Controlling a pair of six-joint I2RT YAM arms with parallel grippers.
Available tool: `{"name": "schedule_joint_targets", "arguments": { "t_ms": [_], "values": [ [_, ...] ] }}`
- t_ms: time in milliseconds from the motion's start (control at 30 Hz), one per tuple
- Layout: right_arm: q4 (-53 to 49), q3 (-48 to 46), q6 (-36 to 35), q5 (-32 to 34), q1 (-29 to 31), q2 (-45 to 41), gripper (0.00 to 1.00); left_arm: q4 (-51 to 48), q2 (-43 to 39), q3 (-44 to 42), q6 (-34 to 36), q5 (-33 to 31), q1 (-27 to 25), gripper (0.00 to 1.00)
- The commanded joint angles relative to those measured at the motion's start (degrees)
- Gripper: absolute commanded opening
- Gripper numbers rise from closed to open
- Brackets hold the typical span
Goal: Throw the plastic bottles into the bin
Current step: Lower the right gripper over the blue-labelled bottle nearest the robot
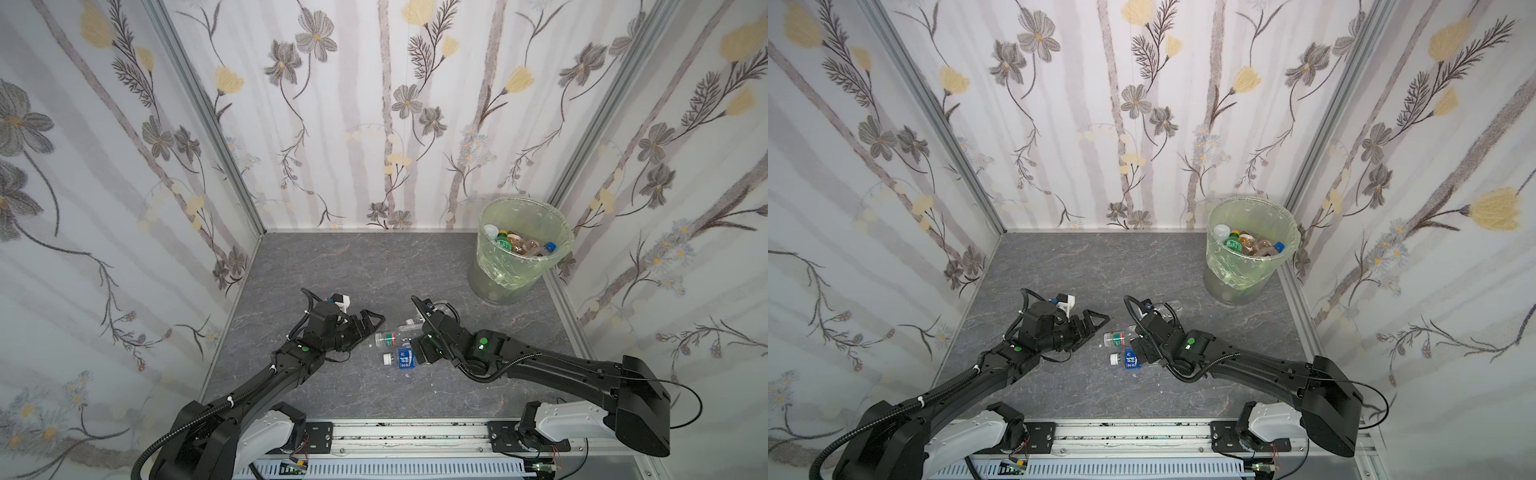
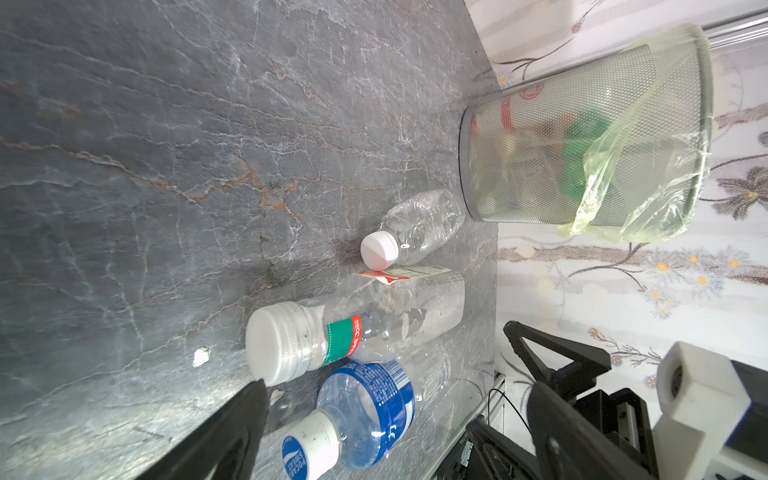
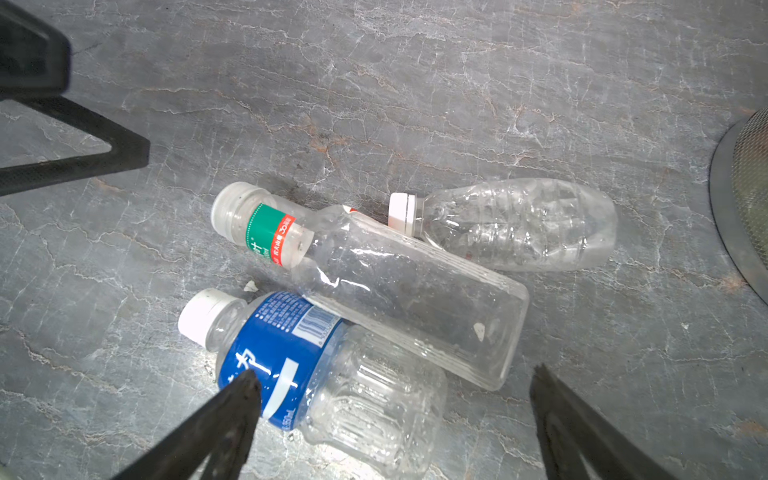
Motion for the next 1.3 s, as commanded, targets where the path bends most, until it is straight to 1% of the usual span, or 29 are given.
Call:
{"name": "schedule_joint_targets", "arguments": {
  "t_ms": [0, 133, 733, 1267],
  "values": [
    [1.7, -0.4, 0.7, 1.9, 0.4, 1.1, 1.00, 4.7, 1.1, -0.8, 0.4, 0.1, 0.0, 1.00],
    [1.9, -1.3, 1.3, 1.7, 0.8, 2.3, 1.00, 5.7, 2.6, -0.7, 0.8, 0.1, 0.0, 1.00],
    [2.9, -4.0, 4.8, 1.7, 4.8, 3.4, 1.00, 6.0, 3.3, -1.2, 2.6, 0.6, 0.9, 1.00],
    [4.2, -3.0, 4.9, 3.8, 4.9, 7.4, 1.00, 6.1, 1.5, -2.4, 2.2, 0.8, 1.2, 1.00]
  ]
}}
